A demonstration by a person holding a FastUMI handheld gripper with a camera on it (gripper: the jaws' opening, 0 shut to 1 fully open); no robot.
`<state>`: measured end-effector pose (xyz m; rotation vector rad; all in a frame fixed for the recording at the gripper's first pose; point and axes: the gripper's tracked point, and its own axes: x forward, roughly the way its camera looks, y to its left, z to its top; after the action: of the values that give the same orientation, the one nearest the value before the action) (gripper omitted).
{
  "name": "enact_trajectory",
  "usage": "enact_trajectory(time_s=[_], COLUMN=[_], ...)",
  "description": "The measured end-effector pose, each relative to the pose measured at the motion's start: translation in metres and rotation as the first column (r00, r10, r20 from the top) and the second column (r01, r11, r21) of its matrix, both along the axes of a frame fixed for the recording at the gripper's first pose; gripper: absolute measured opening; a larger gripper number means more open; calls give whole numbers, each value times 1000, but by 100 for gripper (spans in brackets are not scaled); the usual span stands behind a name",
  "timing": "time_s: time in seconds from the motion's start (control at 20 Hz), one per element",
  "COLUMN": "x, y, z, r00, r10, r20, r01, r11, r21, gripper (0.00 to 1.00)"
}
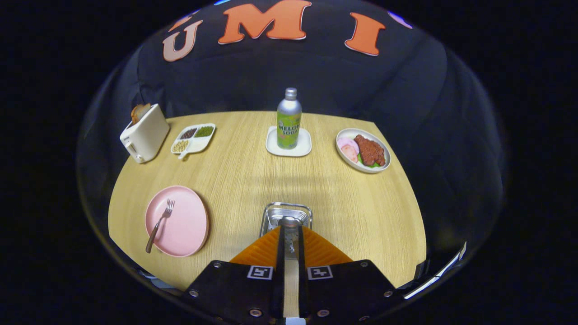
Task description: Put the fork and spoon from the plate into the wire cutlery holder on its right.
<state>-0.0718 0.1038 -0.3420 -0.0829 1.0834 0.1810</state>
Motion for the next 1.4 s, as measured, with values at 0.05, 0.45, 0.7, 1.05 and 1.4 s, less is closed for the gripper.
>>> enact_trajectory(time_s=[0.05, 0.45, 0.7, 1.05, 1.4], x=[2, 34, 51, 55, 43], y=[-1, 17, 35, 82, 145], z=[2, 53, 91, 135, 137], r00=[1000, 951, 881, 778, 782], r10=[-3, -20, -47, -85, -104], r20=[25, 309, 470, 623, 614], r01=[3, 9, 16, -3, -25], r11=[1000, 999, 997, 990, 980], r21=[-2, 38, 69, 138, 198], gripper=[15, 48, 79, 91, 91])
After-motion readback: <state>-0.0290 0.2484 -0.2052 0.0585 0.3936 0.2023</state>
